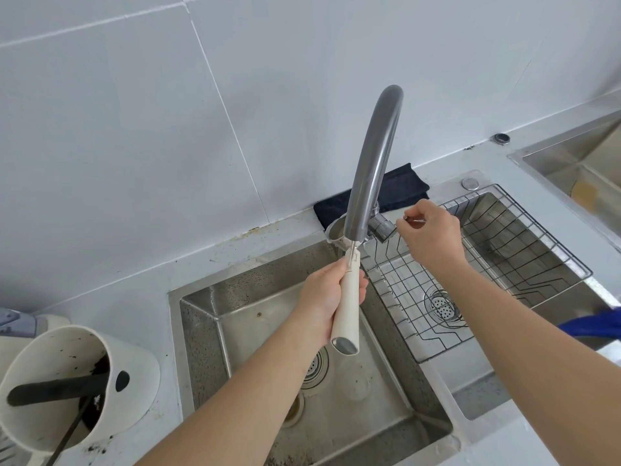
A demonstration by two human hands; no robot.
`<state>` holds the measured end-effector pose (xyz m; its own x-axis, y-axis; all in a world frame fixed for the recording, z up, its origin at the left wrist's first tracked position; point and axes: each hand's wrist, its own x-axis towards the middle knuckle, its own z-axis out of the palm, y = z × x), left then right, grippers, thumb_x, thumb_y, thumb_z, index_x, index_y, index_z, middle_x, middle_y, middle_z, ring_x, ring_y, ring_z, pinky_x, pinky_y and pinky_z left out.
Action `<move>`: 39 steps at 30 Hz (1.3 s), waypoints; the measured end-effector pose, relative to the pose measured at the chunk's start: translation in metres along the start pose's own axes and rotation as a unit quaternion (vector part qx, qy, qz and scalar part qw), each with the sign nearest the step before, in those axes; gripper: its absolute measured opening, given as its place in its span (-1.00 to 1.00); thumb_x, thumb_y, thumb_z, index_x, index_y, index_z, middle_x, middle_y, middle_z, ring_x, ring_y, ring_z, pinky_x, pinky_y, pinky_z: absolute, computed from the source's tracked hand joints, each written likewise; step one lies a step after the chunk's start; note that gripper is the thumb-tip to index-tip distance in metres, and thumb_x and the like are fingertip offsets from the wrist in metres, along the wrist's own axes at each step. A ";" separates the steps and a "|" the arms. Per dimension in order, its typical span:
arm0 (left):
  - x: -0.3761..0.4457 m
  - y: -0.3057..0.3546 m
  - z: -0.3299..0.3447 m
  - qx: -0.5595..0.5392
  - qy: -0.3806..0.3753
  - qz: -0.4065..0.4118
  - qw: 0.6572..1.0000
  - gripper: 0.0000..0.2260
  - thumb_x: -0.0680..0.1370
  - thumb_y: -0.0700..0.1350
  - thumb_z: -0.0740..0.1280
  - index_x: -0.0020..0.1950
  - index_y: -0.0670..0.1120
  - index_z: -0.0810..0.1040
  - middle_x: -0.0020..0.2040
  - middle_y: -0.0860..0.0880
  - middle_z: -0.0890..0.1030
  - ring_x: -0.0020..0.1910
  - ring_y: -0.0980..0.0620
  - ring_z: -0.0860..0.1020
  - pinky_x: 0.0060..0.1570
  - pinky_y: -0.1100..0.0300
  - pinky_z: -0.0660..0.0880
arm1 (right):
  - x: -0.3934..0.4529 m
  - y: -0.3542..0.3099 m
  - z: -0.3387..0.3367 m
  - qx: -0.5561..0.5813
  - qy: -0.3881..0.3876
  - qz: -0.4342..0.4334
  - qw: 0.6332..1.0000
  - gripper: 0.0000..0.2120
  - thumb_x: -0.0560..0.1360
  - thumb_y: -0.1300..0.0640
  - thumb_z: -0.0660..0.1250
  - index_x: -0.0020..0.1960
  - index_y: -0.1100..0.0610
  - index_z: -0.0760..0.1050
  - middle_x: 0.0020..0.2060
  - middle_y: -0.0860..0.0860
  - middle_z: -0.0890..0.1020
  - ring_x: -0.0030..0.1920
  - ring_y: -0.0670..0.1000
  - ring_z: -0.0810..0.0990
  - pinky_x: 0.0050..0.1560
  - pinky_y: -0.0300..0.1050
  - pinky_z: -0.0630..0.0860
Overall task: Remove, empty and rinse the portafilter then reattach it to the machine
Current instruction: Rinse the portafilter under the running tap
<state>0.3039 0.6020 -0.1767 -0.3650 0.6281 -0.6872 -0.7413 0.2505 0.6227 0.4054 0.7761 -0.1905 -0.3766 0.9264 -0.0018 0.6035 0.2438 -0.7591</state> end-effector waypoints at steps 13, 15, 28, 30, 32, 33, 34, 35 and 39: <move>0.011 0.005 0.000 -0.030 -0.015 -0.052 0.998 -0.64 0.58 0.04 0.31 0.00 -0.29 0.59 -0.33 -0.11 0.65 -0.42 0.05 0.58 -0.47 0.22 0.53 | -0.001 -0.001 -0.001 0.009 -0.001 0.000 1.000 -0.95 0.50 0.10 0.38 -0.09 0.07 0.54 -0.24 -0.12 0.62 -0.28 0.00 0.62 -0.28 0.09 0.67; 0.013 0.007 0.003 -0.035 -0.015 -0.047 0.998 -0.65 0.57 0.03 0.34 0.02 -0.29 0.59 -0.33 -0.11 0.66 -0.41 0.04 0.59 -0.46 0.22 0.54 | -0.001 -0.001 0.000 0.009 0.000 0.000 1.000 -0.95 0.50 0.10 0.38 -0.10 0.06 0.53 -0.24 -0.11 0.62 -0.29 0.00 0.61 -0.28 0.09 0.67; 0.012 0.014 0.006 -0.062 -0.008 -0.044 0.997 -0.69 0.53 -0.03 0.41 0.10 -0.25 0.59 -0.28 -0.13 0.68 -0.35 0.03 0.61 -0.39 0.19 0.57 | 0.000 0.000 0.000 0.012 0.001 0.001 1.000 -0.96 0.50 0.10 0.38 -0.11 0.04 0.53 -0.22 -0.09 0.63 -0.31 0.02 0.61 -0.33 0.05 0.67; 0.011 0.009 0.003 -0.041 -0.013 -0.036 0.998 -0.70 0.52 -0.02 0.42 0.07 -0.25 0.60 -0.27 -0.12 0.69 -0.35 0.04 0.62 -0.40 0.20 0.57 | 0.000 0.001 0.000 0.011 0.001 -0.001 1.000 -0.95 0.50 0.10 0.38 -0.12 0.03 0.52 -0.22 -0.10 0.63 -0.32 0.01 0.61 -0.36 0.01 0.66; 0.010 0.004 0.000 0.005 -0.009 -0.016 1.000 -0.74 0.54 -0.03 0.39 0.03 -0.23 0.61 -0.27 -0.10 0.69 -0.36 0.05 0.63 -0.39 0.21 0.56 | 0.001 0.002 0.001 0.009 0.001 -0.001 1.000 -0.95 0.50 0.10 0.38 -0.12 0.03 0.52 -0.21 -0.09 0.63 -0.32 -0.01 0.60 -0.38 -0.03 0.64; 0.010 0.001 -0.002 0.034 -0.006 -0.004 0.999 -0.77 0.55 -0.05 0.37 0.02 -0.21 0.62 -0.27 -0.10 0.69 -0.36 0.05 0.63 -0.38 0.21 0.56 | 0.002 0.002 0.001 0.007 0.002 -0.002 1.000 -0.95 0.50 0.10 0.38 -0.12 0.03 0.52 -0.21 -0.09 0.62 -0.32 -0.02 0.60 -0.40 -0.05 0.63; 0.008 -0.001 -0.003 0.063 -0.005 0.007 0.998 -0.79 0.55 -0.06 0.35 0.00 -0.20 0.62 -0.26 -0.12 0.68 -0.36 0.04 0.63 -0.37 0.20 0.55 | 0.002 0.002 0.002 0.006 0.003 -0.002 1.000 -0.95 0.50 0.10 0.38 -0.12 0.02 0.52 -0.22 -0.10 0.62 -0.33 -0.03 0.59 -0.41 -0.08 0.62; 0.006 -0.003 -0.005 0.086 -0.006 0.016 0.996 -0.80 0.54 -0.07 0.35 0.00 -0.21 0.62 -0.24 -0.13 0.67 -0.35 0.02 0.63 -0.36 0.19 0.55 | 0.002 0.003 0.002 0.005 0.003 -0.002 1.000 -0.94 0.50 0.10 0.38 -0.13 0.02 0.52 -0.22 -0.10 0.62 -0.34 -0.04 0.59 -0.43 -0.10 0.60; -0.007 -0.008 -0.012 0.112 -0.022 0.024 0.993 -0.86 0.53 -0.11 0.39 0.00 -0.17 0.64 -0.23 -0.15 0.63 -0.34 -0.05 0.65 -0.36 0.15 0.56 | 0.003 0.003 0.002 0.002 0.003 -0.001 1.000 -0.95 0.50 0.09 0.38 -0.12 0.02 0.52 -0.22 -0.11 0.62 -0.31 -0.04 0.60 -0.41 -0.11 0.59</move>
<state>0.3057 0.5871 -0.1809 -0.3683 0.6733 -0.6411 -0.5783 0.3740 0.7251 0.4050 0.7788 -0.1944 -0.3739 0.9275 0.0043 0.5997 0.2453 -0.7617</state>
